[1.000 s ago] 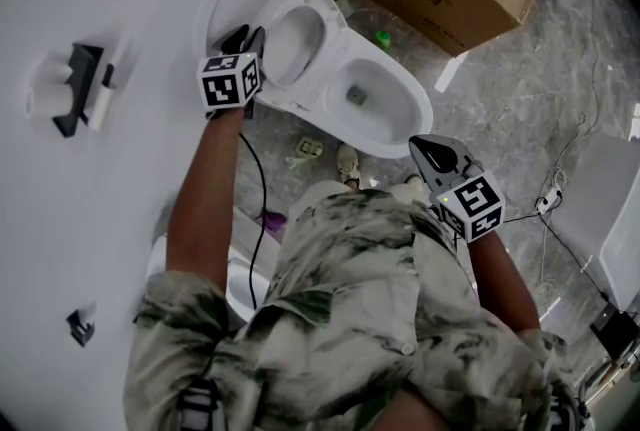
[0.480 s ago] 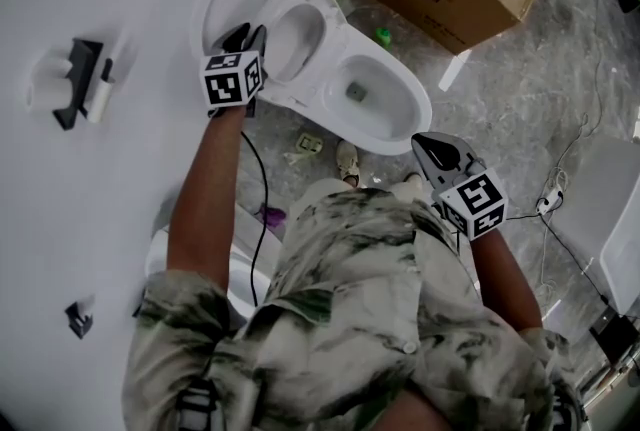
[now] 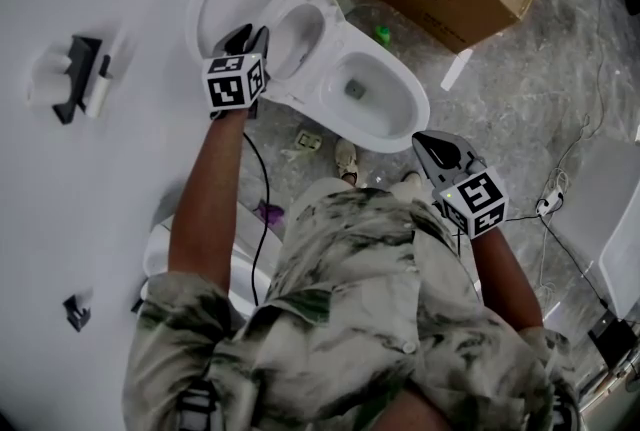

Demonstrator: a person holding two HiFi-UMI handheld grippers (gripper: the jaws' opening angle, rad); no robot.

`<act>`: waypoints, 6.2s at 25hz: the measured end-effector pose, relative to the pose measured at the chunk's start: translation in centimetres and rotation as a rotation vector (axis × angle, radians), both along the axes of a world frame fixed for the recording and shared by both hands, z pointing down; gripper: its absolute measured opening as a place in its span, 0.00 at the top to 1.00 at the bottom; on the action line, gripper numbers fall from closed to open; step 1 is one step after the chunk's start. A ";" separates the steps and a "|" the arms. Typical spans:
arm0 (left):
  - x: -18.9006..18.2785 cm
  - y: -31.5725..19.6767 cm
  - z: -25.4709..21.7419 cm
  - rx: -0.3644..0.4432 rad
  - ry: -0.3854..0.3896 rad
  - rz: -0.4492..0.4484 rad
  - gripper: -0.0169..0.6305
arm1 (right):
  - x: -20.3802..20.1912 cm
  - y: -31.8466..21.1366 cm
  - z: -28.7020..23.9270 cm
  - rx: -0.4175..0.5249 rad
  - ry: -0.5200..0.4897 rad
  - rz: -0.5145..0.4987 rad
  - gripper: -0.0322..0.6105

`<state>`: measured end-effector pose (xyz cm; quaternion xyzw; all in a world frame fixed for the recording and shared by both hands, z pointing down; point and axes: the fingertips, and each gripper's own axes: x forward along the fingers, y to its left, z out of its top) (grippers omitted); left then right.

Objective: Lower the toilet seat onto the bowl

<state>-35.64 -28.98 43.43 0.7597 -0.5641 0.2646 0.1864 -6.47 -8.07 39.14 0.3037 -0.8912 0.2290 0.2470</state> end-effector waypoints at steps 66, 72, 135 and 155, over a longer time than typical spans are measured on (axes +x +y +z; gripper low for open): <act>16.9 10.7 3.1 -0.048 -0.126 0.072 0.77 | 12.0 5.8 1.7 -0.016 -0.018 -0.068 0.91; 18.7 11.6 3.8 -0.051 -0.129 0.082 0.77 | 13.1 6.2 1.9 -0.017 -0.014 -0.073 0.91; 33.0 20.2 15.8 -0.143 -0.267 0.201 0.74 | 21.1 10.3 8.8 -0.079 0.001 -0.037 0.91; 36.8 22.4 21.6 -0.158 -0.342 0.217 0.74 | 22.2 11.2 13.5 -0.126 0.002 -0.040 0.91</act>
